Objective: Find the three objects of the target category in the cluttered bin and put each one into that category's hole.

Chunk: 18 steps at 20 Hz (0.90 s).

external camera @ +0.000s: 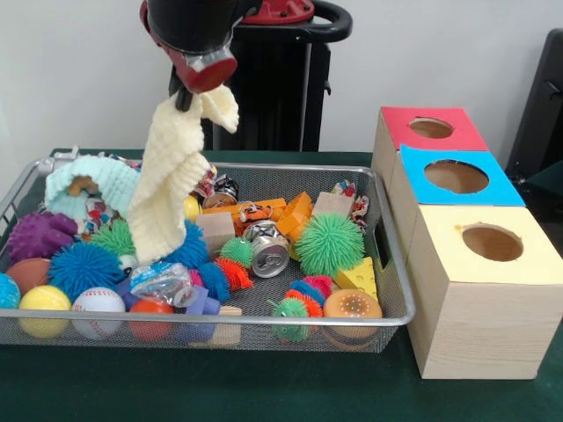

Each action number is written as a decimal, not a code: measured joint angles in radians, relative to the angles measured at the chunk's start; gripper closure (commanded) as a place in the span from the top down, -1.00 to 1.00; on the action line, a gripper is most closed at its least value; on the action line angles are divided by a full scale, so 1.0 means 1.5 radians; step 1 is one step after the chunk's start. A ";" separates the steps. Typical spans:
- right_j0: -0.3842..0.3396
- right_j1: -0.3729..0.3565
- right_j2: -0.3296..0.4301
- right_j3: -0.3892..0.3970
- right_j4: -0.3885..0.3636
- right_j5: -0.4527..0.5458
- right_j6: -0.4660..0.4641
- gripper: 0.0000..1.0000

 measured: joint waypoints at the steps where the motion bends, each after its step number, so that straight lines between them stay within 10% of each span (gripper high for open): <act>1: 0.001 -0.003 -0.002 0.001 0.000 0.000 0.000 -1.00; 18: -0.001 -0.012 -0.012 0.048 -0.007 -0.074 0.000 -1.00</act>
